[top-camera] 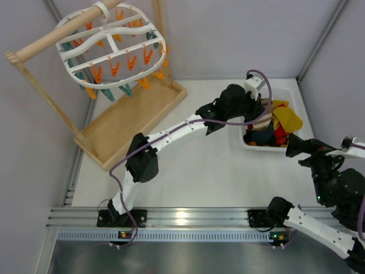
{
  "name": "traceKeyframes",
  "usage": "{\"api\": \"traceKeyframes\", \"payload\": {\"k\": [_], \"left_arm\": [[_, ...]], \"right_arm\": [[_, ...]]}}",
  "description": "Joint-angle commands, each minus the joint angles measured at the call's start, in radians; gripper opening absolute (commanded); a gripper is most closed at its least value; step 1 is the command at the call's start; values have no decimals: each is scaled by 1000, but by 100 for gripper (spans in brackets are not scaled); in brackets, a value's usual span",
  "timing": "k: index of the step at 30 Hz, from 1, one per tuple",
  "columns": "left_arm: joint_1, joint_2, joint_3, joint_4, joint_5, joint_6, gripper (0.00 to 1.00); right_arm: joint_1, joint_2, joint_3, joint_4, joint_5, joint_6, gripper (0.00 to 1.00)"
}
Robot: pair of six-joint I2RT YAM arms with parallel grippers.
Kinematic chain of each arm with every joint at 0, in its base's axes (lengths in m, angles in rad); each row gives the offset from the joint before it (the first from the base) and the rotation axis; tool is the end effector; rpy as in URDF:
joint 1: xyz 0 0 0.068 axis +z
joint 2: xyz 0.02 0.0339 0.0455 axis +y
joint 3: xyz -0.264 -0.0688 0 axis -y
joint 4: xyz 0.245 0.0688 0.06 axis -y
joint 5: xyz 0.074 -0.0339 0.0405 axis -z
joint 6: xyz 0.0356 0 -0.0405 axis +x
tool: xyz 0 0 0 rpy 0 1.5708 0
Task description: Remove the socks clipped to the hanger
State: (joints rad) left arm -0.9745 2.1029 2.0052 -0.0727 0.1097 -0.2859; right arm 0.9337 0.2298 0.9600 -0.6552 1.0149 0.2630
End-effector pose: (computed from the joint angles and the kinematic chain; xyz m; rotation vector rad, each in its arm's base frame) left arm 0.2840 -0.4254 0.3583 0.7052 1.7131 -1.0010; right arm 0.0231 -0.0196 0.3887 0.3118 1.5024 0.1945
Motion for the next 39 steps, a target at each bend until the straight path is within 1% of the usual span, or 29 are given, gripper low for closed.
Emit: {"api": "traceKeyframes", "payload": {"k": [1,2,5,6,7,11,13,14,17,18,19,20,22,24,26,27,29,31,33,35,36,39], "left_arm": [[7,121,144,-21,135,-9,1],[7,194,221,-28,212,-10,1],[8,313,338,-42,275,-35,6],[10,337,358,-42,307,-33,9],[8,359,374,-39,312,-35,13],[7,453,446,-39,331,-22,16],[7,482,469,-39,326,-32,20],[8,489,474,-39,327,-35,23],[13,493,463,-42,312,-55,30],[13,490,457,-51,303,-56,36],[13,473,439,-56,291,-58,37],[14,464,426,-62,260,-58,41],[14,434,414,-87,193,-58,43],[13,401,411,-134,145,-61,53],[14,373,392,-160,76,-67,59],[13,364,379,-191,50,-73,65],[11,332,357,-208,19,-75,69],[11,312,339,-239,10,-78,73],[11,301,339,-260,10,-82,74],[10,281,337,-286,22,-82,77],[10,275,334,-295,47,-81,81],[10,256,336,-326,82,-78,86]], "right_arm": [[-4,-7,0,-21,14,-5,100],[-4,-4,-1,-18,14,-7,100],[-4,2,-10,-18,13,-8,99],[-4,5,-12,-17,14,-8,99],[-4,5,-15,-17,11,-8,99],[-3,0,-33,-6,4,-8,99],[-3,2,-40,-3,-1,-5,99],[-3,0,-46,-1,-2,-4,99],[-3,-1,-53,5,-3,-7,100],[-3,0,-53,6,-4,-8,100],[-3,2,-53,8,-6,-7,99],[-3,2,-52,8,-7,-8,99],[-3,2,-53,8,-10,-8,99],[-3,0,-55,8,-12,-7,99],[-3,-3,-56,8,-12,-5,99],[-3,-3,-56,8,-13,-5,100],[-3,-9,-56,9,-18,-2,99],[-3,-10,-55,11,-21,-2,100],[-3,-12,-55,12,-22,-5,99],[-3,-9,-58,14,-22,-8,99],[-3,-9,-60,15,-22,-11,99],[-3,-10,-56,15,-24,-10,100]]}}
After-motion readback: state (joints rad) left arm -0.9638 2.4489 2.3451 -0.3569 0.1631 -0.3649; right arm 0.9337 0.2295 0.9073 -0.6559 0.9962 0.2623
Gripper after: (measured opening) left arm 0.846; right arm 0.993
